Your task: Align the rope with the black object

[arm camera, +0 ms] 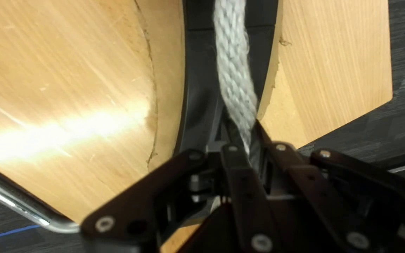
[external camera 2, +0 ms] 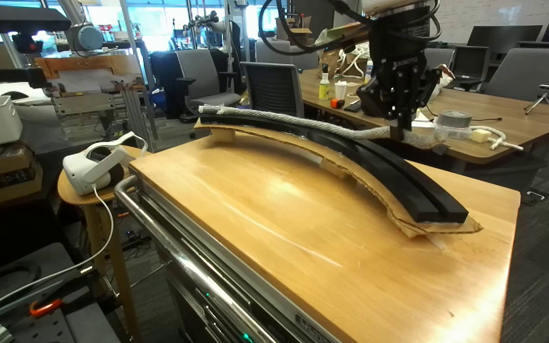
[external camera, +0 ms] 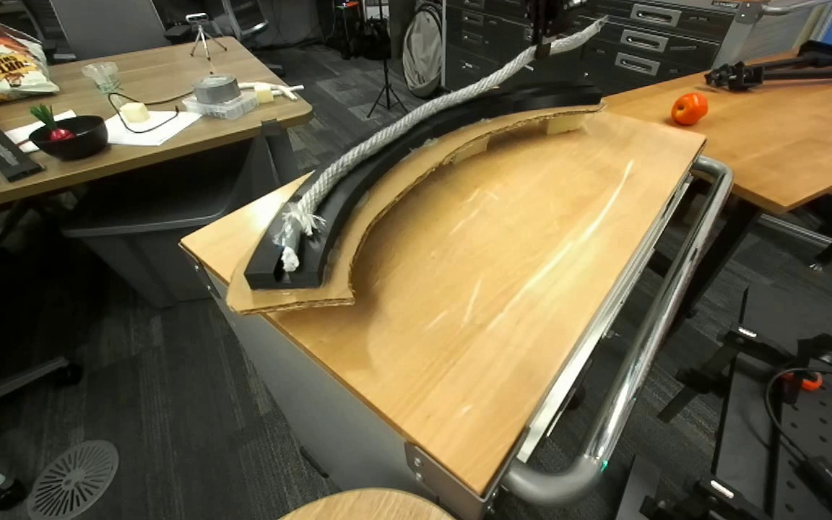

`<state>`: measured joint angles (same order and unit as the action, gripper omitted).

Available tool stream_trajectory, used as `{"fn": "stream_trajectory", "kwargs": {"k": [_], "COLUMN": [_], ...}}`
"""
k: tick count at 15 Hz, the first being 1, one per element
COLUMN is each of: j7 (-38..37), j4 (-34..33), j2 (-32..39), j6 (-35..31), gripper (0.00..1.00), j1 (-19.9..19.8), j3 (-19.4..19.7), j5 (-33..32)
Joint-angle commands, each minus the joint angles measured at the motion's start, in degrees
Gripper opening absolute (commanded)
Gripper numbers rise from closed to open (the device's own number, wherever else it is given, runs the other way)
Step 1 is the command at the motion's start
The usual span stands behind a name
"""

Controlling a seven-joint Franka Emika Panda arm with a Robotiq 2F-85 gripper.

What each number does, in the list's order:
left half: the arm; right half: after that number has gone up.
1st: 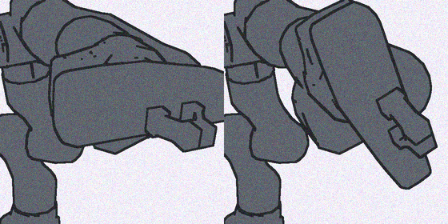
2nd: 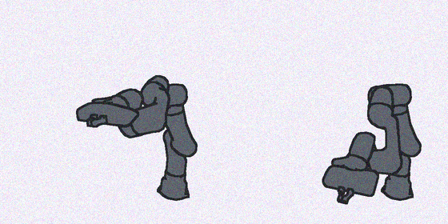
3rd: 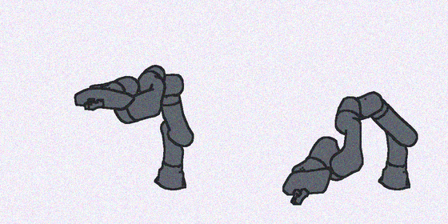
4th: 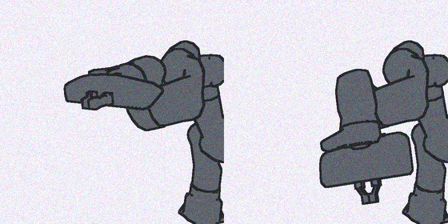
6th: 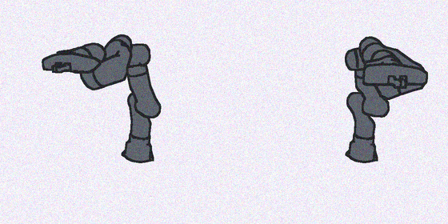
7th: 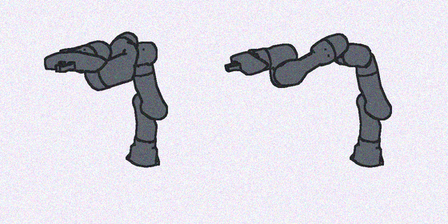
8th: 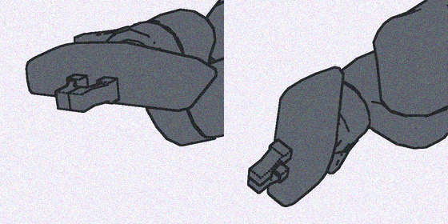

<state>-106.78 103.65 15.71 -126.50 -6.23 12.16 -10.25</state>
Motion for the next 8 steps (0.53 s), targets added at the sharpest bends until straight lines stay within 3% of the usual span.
{"fn": "stream_trajectory", "kwargs": {"k": [1,8], "j7": [-0.43,-1.28], "j4": [-1.81,-0.50], "j2": [0.86,1.40], "j6": [2.94,0.16], "gripper": [0.03,0.03], "j1": [1.02,2.05], "j3": [0.05,0.21], "j5": [-0.77,-1.66]}}
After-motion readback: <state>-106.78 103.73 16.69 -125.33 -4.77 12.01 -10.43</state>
